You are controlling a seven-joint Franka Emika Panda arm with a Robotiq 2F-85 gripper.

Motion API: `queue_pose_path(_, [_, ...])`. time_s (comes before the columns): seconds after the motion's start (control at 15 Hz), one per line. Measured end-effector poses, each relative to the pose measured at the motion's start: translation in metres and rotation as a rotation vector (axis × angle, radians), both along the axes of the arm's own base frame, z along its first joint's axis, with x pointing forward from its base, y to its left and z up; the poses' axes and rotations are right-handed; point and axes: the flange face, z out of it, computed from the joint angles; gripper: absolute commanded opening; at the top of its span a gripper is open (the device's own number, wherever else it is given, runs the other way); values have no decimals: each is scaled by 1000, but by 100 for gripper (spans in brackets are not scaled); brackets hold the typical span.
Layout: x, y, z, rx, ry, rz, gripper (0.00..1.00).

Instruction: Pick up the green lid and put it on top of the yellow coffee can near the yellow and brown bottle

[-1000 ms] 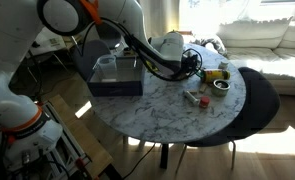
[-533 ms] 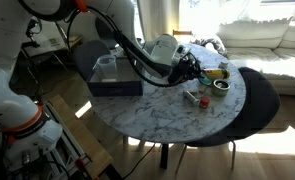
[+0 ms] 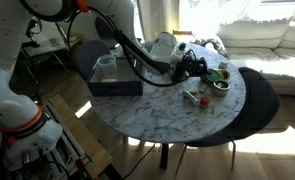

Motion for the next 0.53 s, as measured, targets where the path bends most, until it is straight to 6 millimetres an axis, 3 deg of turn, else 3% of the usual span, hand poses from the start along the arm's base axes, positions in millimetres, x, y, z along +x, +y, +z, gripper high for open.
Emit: queue_pose_path(0.53, [29,-6,-18,-14,-3,3,1])
